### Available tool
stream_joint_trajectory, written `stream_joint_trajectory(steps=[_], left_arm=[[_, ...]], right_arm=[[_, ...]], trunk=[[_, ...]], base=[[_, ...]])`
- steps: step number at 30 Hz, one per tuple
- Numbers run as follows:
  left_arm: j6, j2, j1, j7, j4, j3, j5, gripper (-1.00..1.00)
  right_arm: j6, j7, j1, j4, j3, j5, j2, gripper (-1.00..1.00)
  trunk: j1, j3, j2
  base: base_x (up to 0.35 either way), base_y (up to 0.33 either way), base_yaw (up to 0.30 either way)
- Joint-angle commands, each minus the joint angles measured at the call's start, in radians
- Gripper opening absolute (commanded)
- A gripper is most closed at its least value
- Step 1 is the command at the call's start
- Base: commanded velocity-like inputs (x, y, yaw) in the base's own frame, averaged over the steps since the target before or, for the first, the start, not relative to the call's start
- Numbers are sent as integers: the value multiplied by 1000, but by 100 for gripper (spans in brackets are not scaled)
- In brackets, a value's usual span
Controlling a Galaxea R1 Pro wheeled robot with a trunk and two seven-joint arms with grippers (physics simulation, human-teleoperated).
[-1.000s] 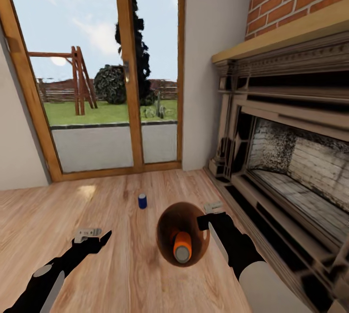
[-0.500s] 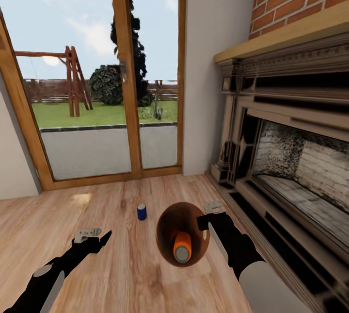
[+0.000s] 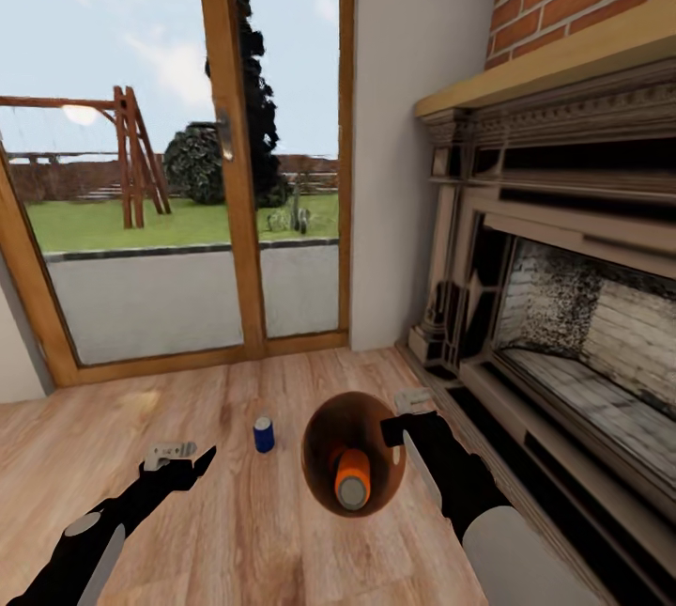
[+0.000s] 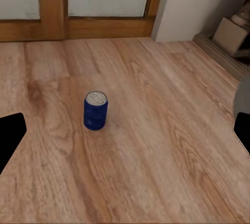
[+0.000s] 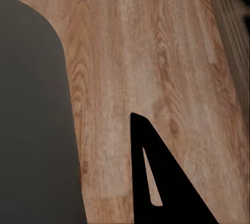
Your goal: Put the three can of soda from the living room inside the tash can in the kitchen.
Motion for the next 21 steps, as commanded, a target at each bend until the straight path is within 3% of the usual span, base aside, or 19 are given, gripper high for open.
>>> stream_joint_trajectory(steps=[1, 7, 21], left_arm=[[0, 0, 0, 0, 0, 0, 0, 100], [0, 0, 0, 0, 1, 0, 0, 100], [-2, 0, 0, 0, 2, 0, 0, 100]], right_arm=[[0, 0, 0, -1, 0, -1, 0, -100], [0, 0, 0, 0, 0, -1, 0, -100], [0, -1, 1, 0, 1, -1, 0, -100]], trunk=[[0, 0, 0], [0, 0, 0], [0, 0, 0]], base=[[312, -113, -197], [310, -110, -185], [296, -2, -14]])
